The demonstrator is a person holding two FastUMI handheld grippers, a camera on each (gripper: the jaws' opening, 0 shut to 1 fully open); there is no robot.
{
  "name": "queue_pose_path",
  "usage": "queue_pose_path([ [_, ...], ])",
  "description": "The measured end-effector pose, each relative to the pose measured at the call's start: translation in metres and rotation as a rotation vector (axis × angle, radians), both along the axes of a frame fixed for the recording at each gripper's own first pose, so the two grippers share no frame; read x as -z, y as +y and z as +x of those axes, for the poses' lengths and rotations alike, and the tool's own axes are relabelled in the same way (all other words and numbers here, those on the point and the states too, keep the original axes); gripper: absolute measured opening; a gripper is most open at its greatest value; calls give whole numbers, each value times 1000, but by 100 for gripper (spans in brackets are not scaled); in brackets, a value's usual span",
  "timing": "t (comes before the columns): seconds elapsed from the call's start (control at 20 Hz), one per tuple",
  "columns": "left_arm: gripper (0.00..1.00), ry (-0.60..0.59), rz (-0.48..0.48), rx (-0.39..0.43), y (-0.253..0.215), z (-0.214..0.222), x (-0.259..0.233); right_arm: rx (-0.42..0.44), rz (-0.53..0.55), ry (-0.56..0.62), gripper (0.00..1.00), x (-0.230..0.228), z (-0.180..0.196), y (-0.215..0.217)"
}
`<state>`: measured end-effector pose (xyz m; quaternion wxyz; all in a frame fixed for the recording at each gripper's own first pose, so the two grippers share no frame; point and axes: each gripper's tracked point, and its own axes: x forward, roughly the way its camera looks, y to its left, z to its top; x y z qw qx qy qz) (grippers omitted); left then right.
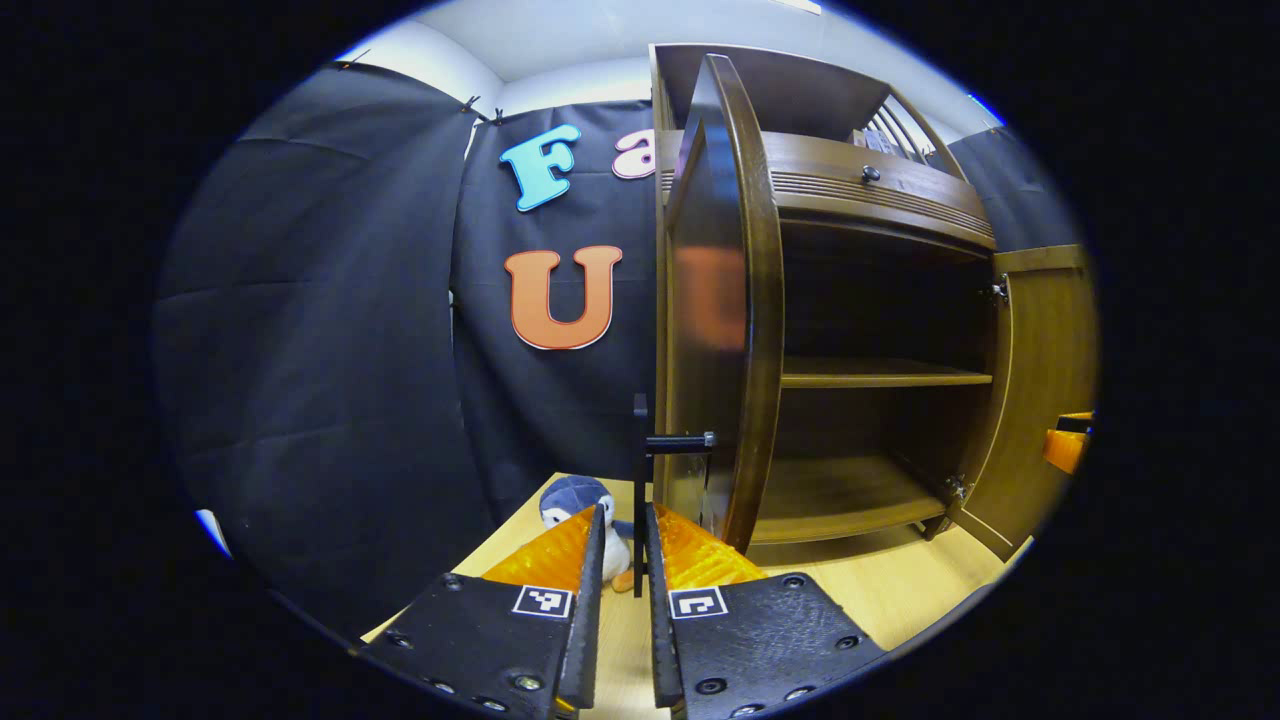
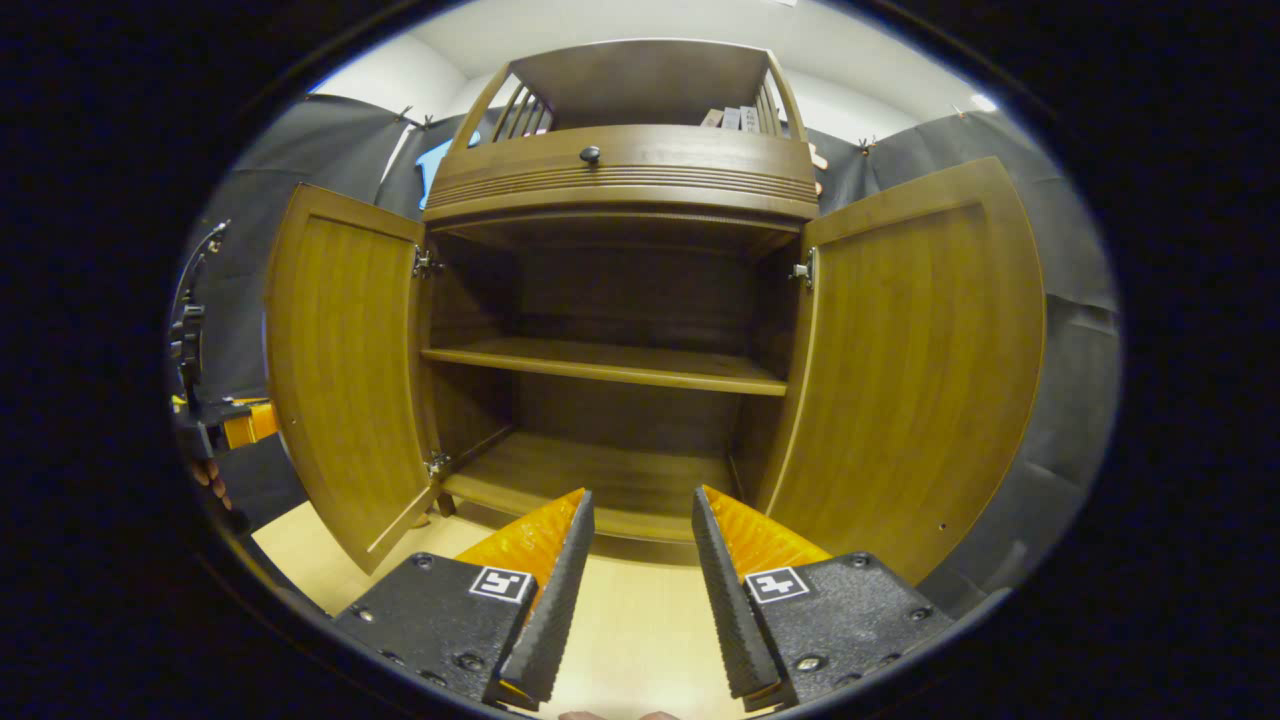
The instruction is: Open the right door of the double-door shoe cabinet with the right hand, and open the left door with the left hand.
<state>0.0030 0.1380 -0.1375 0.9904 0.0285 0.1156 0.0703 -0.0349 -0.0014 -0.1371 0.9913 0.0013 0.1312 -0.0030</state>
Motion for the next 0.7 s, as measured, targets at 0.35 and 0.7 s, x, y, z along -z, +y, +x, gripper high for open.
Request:
queue_pose_path([
  [0.35,21,-5,0,-92,47,-21,-6,-25,3,2,64,-1,5,17],
  [0.7,22,-39,31,-100,34,-42,-26,-46,2,-11,64,-7,11,24],
])
